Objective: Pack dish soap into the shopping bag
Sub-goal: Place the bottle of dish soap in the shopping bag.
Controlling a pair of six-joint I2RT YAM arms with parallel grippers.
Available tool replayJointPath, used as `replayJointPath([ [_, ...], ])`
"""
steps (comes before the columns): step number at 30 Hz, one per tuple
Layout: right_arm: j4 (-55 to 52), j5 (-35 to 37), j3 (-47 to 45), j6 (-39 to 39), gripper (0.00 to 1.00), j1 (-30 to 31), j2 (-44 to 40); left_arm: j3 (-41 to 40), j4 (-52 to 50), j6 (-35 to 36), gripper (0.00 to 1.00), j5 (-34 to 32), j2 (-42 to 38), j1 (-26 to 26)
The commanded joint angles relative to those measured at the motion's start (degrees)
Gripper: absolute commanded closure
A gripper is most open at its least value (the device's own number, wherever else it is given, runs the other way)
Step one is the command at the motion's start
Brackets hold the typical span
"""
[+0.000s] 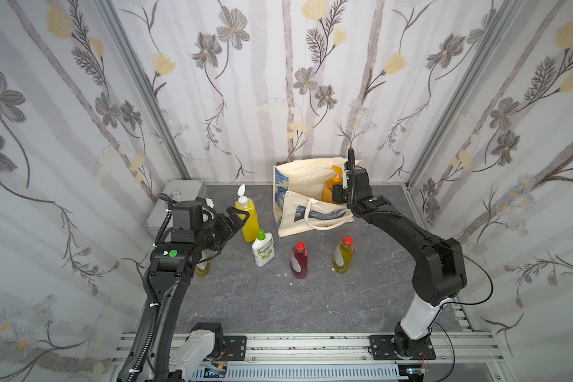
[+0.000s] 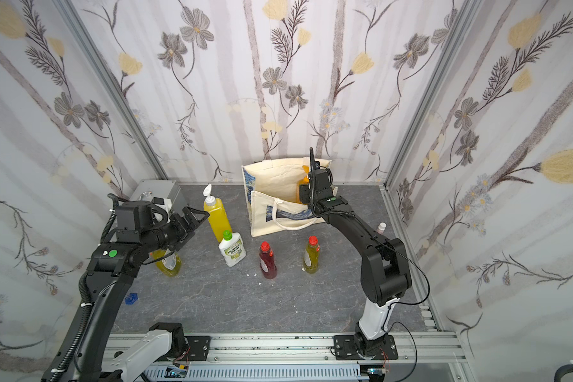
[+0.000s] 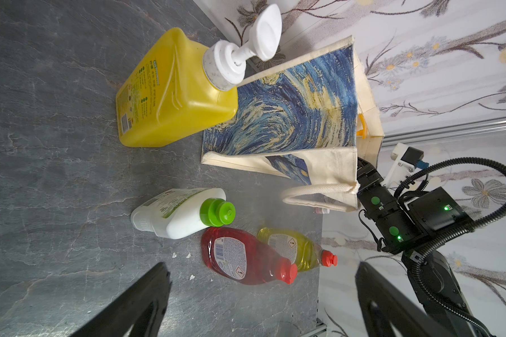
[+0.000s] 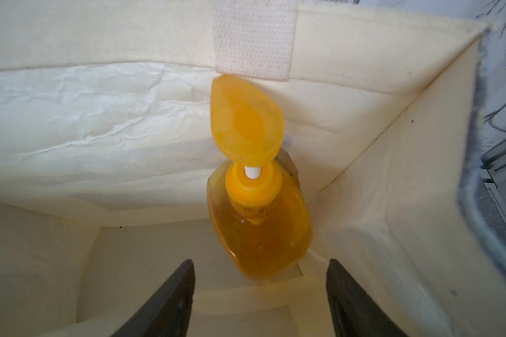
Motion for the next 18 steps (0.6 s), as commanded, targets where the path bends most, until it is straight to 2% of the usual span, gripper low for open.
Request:
replayJointPath([
  [1,0.75,-1.92,-0.45,0.61,0.01,0.12,-2.42,-0.16,1.57,-0.28,0.0,-0.31,-0.09,0.03],
  [9,-1.75,-3.55,-1.98,1.43,0.0,0.7,-10.32,1.81,1.27,0.27,0.0,-0.49,1.28,0.03],
  [18,-6.29,-1.85,-6.99,2.54,0.0,0.71,-22.55,6.59,-2.9,2.01,0.0,-2.58,3.71,-0.07],
])
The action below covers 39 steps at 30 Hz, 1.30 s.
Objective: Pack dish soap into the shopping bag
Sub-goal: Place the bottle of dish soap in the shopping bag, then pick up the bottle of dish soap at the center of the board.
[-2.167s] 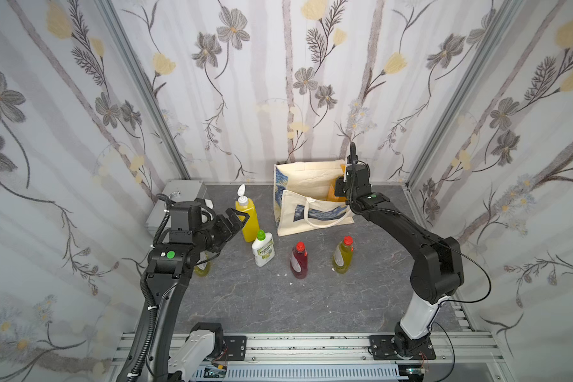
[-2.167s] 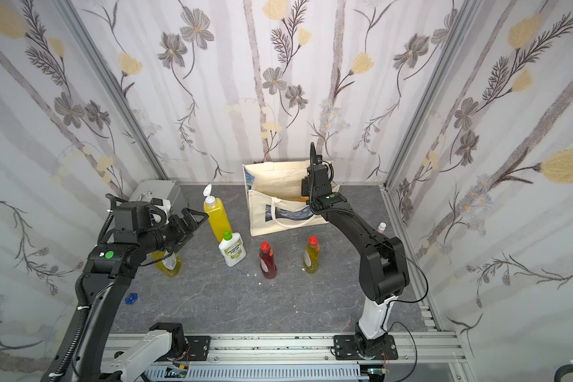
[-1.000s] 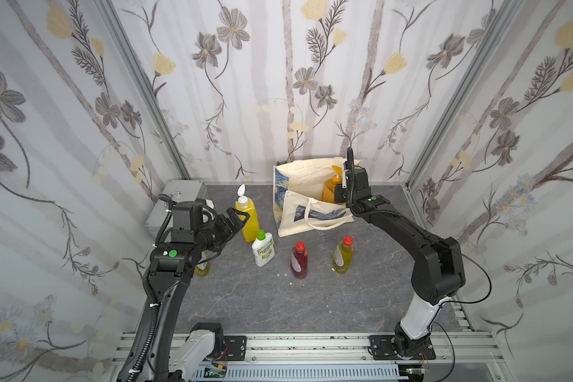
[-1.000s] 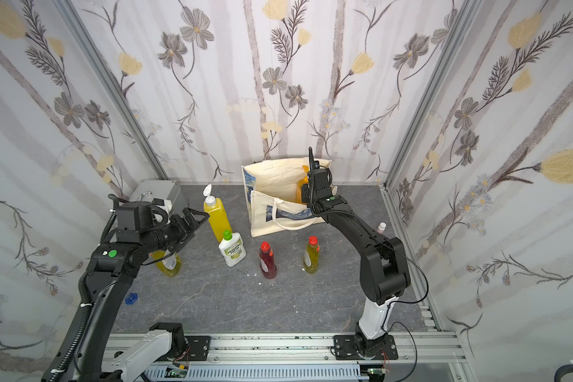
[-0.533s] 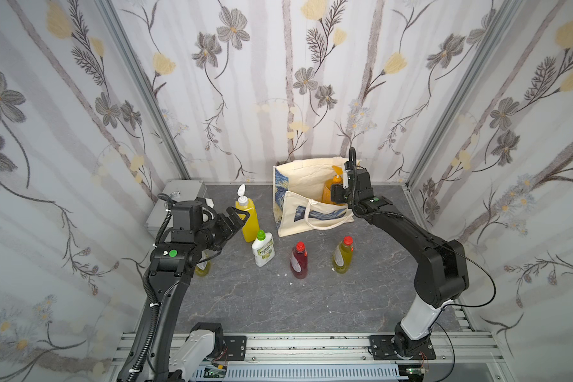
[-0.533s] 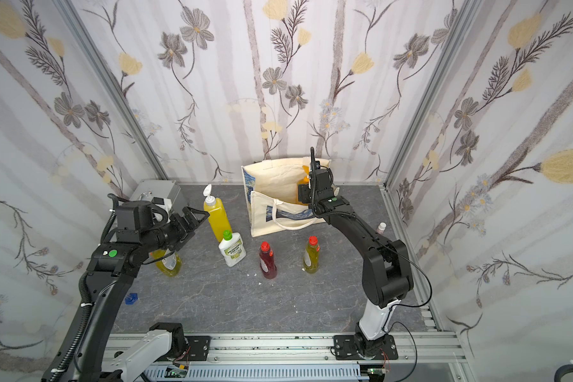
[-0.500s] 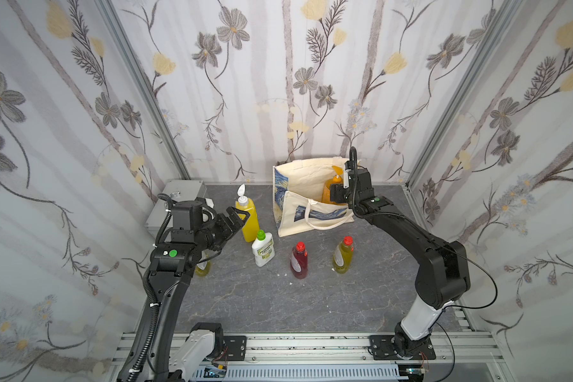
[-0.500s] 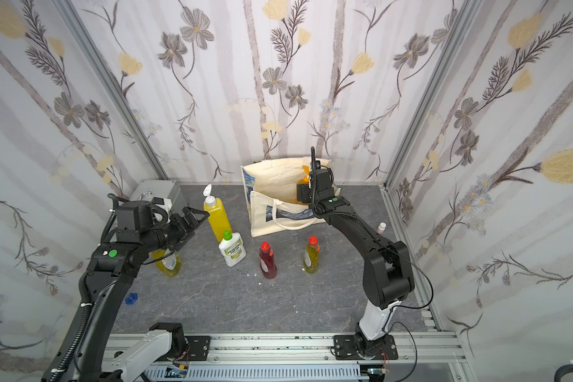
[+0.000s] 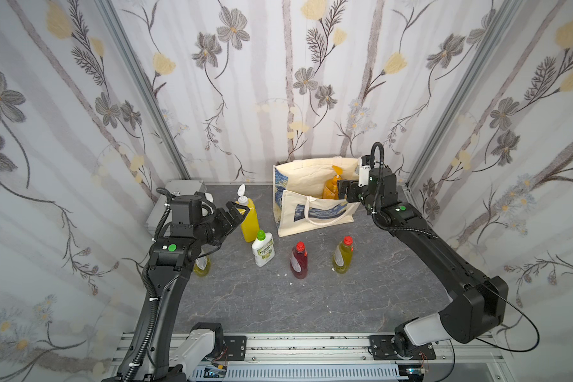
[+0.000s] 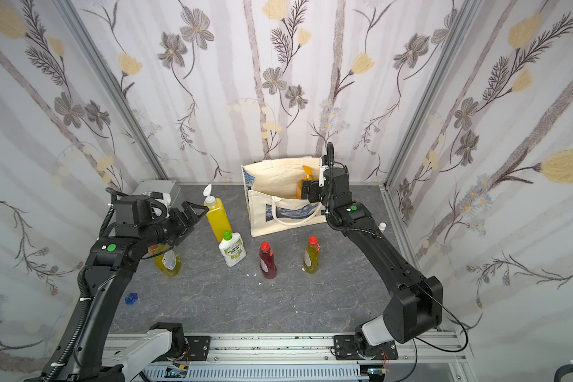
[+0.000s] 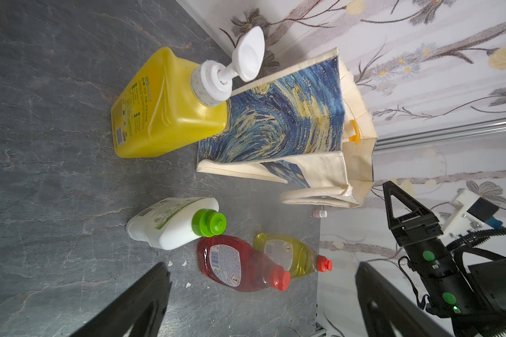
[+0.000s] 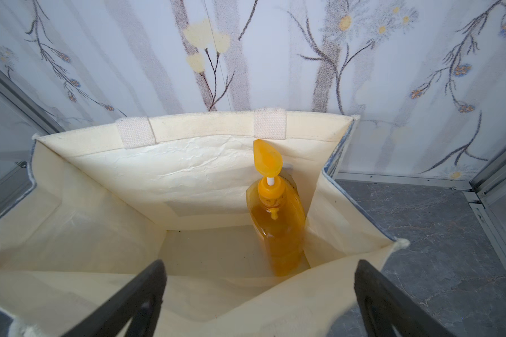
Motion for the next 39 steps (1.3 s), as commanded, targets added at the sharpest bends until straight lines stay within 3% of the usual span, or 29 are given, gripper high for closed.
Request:
replayJointPath([
  [1,-1.94,1.06,-1.21,0.78,0.0,0.08,-4.37,2.95,-3.32,1.94,0.0,-1.87,1.57,-0.05],
  [8,-13.27,-1.13,-0.73,1.92,0.0,0.09,-14.16,8.24,-7.83,4.67,0.0,-5.28,3.72,-0.63],
  [18,-31.33,-16.97,-5.51,10.77,0.0,0.59,-26.07,8.71,-18.93,0.69,0.0,-6.84,2.25,-0.95],
  [22,-36.98,-16.61,-7.19,15.2,0.0,1.79,-28.08,8.28,-26.66,2.54,0.0,-8.99,2.41,-1.09],
  [28,-38.53,-13.25,-11.07,20.95,0.0,3.6,-31.59,3.11,-25.02,0.71,0.0,-6.9,-1.56,-1.22],
  [32,-40.2,-11.84,-10.42,22.09,0.0,3.98,-29.47,1.1,-23.57,0.22,0.0,-3.56,-3.13,-1.2],
  [39,-46.75,-12.46,-4.52,16.74,0.0,4.36,-17.19,0.82,-23.09,0.55,0.0,2.35,-2.79,-1.21],
])
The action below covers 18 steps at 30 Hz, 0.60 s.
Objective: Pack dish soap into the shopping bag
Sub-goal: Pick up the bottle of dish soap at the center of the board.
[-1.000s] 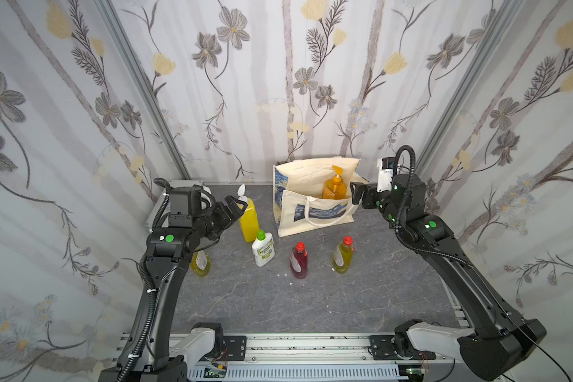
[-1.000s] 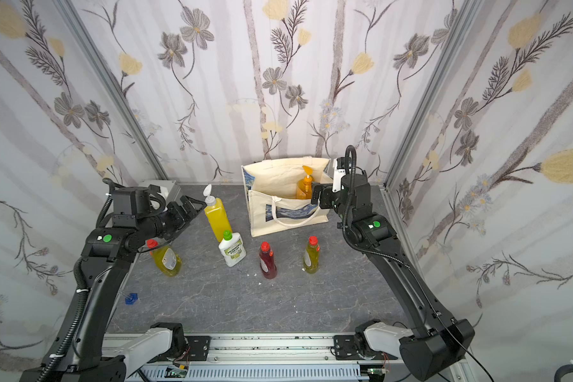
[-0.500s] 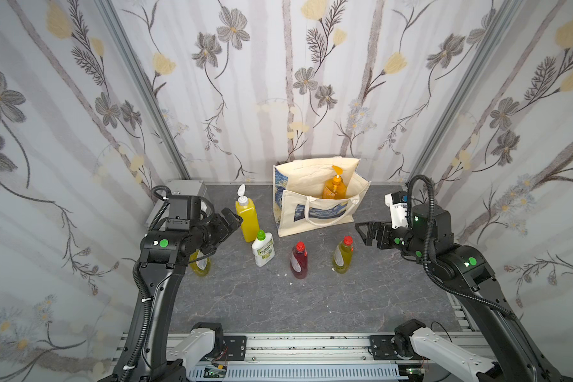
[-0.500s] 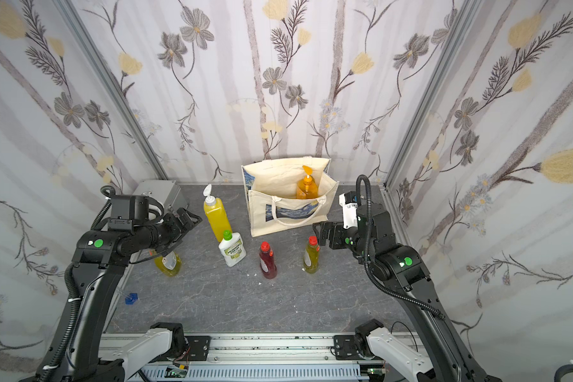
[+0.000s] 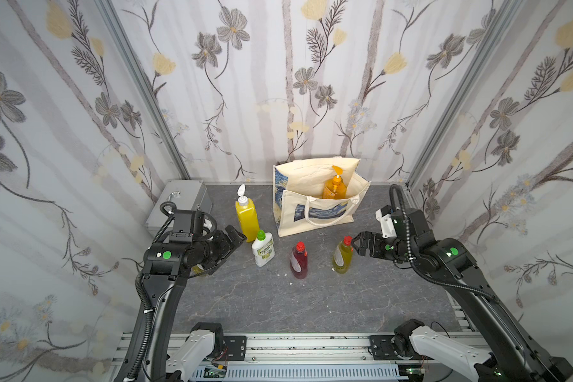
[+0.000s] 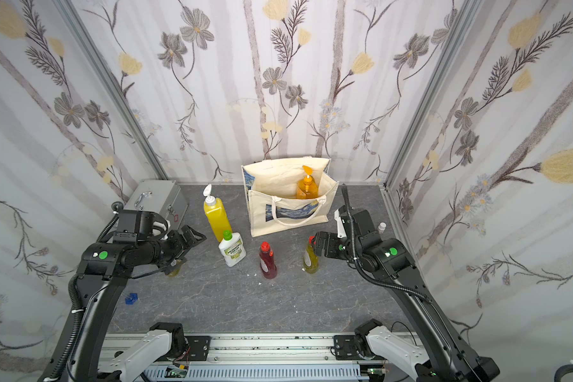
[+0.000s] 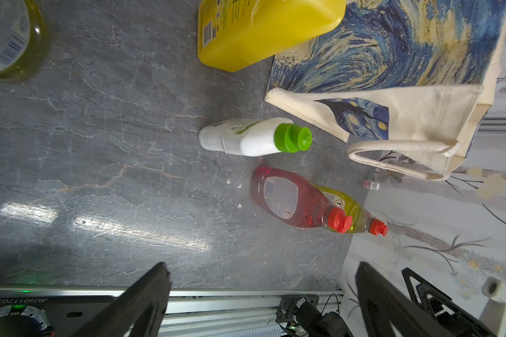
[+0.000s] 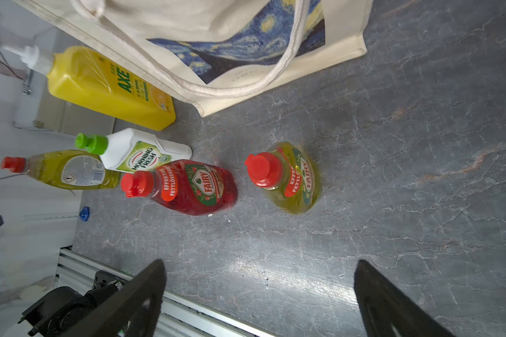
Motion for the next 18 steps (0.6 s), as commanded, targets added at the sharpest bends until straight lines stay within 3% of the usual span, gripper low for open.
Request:
replayJointPath([
  [1,-2.98,1.64,2.89,-3.19,0.0,0.1,3.87,0.77,0.4,-0.42,0.0,3.4,0.11,0.03],
  [9,-2.51,7.6,6.11,-7.26,0.0,1.32,13.02,0.89,0.54,-1.34,0.0,2.9,-1.13,-0.04],
  [18,5.14,9.97,0.91,-7.51,0.0,2.81,16.65,0.89,1.27,-2.21,0.0,2.86,-1.1,0.02],
])
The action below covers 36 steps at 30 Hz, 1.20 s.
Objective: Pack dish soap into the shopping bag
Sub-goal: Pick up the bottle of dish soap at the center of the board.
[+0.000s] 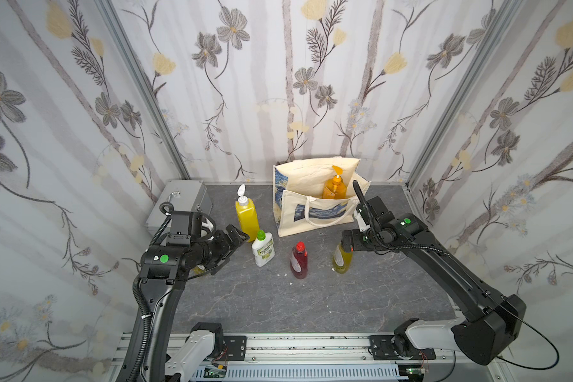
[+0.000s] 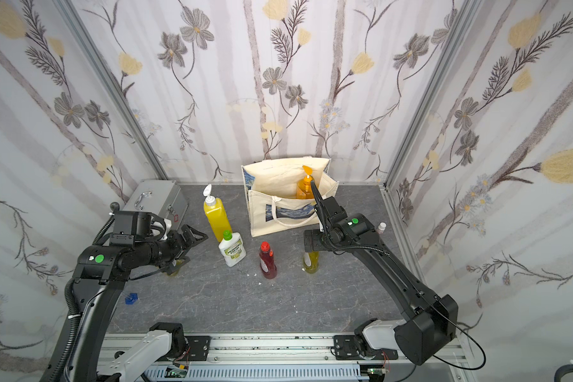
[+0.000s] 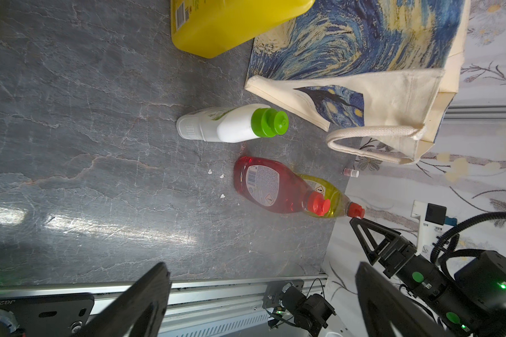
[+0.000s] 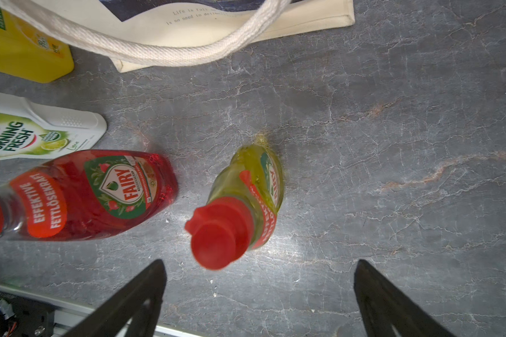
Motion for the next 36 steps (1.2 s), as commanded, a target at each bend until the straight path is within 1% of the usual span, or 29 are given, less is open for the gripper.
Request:
replayJointPath([
  [1,6.12,1.39,-1.96,-0.23,0.01,0.59,1.13,0.43,0.9,-0.76,0.0,0.06,0.33,0.03],
  [9,13.28,3.15,-4.21,0.44,0.08,2.96,4.07,1.76,0.1,-0.7,0.0,1.02,1.48,-0.02],
  [13,13.83,4.57,-4.28,1.2,0.1,3.25,4.8,1.76,-0.29,-0.8,0.0,0.89,1.33,0.03],
  [19,15.7,5.48,-6.61,2.42,0.12,3.78,4.37,1.76,0.07,-1.47,0.0,0.63,1.05,0.03],
  [23,16.54,5.22,-8.62,2.9,0.11,4.61,3.67,1.76,0.3,-1.51,0.0,0.71,1.22,0.03],
  [29,18.21,6.9,-10.6,4.4,0.12,5.4,3.25,1.85,0.85,-1.42,0.0,1.15,1.57,0.0],
  [36,20.76,7.9,-11.7,5.09,0.2,5.49,3.75,2.02,0.8,-1.33,0.0,1.33,1.84,0.02],
])
